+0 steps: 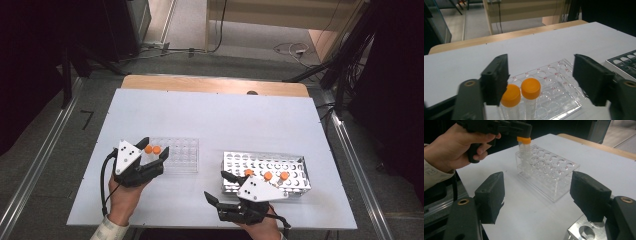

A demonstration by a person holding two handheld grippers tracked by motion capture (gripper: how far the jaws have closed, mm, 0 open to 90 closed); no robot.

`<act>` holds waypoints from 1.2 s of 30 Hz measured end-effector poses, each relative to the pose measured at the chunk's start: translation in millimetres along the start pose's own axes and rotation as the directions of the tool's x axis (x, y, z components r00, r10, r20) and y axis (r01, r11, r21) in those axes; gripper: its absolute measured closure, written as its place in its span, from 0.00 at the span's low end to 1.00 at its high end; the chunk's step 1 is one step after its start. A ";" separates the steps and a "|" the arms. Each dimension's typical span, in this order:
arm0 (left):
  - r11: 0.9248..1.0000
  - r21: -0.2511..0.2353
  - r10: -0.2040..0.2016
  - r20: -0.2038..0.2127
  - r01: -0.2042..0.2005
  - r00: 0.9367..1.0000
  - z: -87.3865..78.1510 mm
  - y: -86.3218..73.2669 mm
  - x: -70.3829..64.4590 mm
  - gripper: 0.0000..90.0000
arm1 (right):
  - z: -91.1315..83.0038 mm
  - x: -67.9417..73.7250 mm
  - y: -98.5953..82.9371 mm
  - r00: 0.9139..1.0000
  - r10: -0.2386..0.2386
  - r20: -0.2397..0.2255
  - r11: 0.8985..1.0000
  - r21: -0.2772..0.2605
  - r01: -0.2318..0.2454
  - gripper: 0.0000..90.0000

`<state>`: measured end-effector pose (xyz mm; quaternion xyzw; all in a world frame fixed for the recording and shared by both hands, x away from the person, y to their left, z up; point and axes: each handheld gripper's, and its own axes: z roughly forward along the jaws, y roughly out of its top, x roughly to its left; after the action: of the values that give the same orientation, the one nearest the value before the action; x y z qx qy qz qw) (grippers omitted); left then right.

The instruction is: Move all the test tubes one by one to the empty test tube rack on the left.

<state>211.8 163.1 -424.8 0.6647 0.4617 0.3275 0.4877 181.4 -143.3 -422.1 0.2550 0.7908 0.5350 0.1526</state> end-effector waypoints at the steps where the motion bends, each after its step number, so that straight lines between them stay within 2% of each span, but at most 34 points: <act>1: 1.000 -0.003 0.000 0.003 0.000 1.000 -0.9 0.5 -1.4 0.26 | -1.9 -0.7 0.5 1.000 0.001 0.005 1.000 -0.005 -0.001 0.30; 4: 1.000 -0.007 0.005 0.030 -0.004 1.000 -3.9 1.3 -4.6 0.25 | -9.5 -3.9 1.9 1.000 0.002 0.026 1.000 -0.023 -0.002 0.30; 10: 1.000 -0.011 0.012 0.050 -0.011 0.999 -6.6 1.5 -10.0 0.25 | -29.6 -16.4 2.3 0.996 0.017 0.087 0.998 -0.065 -0.012 0.30; 18: 1.000 -0.009 0.028 0.061 -0.028 0.998 -9.1 1.2 -16.9 0.24 | -59.0 -35.1 -0.8 0.982 0.056 0.178 0.993 -0.112 -0.037 0.34; 20: 1.000 -0.007 0.030 0.074 -0.029 0.997 -9.4 0.8 -18.2 0.24 | -65.8 -40.2 -3.1 0.977 0.063 0.201 0.992 -0.119 -0.040 0.34; 25: 1.000 0.007 0.006 0.098 -0.007 0.995 -8.2 -1.4 -19.0 0.23 | -82.2 -52.5 -11.2 0.959 0.085 0.269 0.991 -0.127 -0.052 0.36; 30: 1.000 0.010 0.006 0.100 -0.007 0.995 -7.1 -2.7 -19.7 0.23 | -94.7 -64.9 -23.8 0.936 0.106 0.335 0.990 -0.125 -0.068 0.38; 36: 1.000 0.016 0.010 0.101 -0.012 0.995 -5.9 -3.8 -20.9 0.23 | -101.4 -76.1 -39.5 0.916 0.134 0.379 0.988 -0.117 -0.096 0.42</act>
<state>197.9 146.0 -426.3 0.6868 0.4355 0.2923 0.5032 182.4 -276.0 -422.3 0.3937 0.7025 0.5197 0.2853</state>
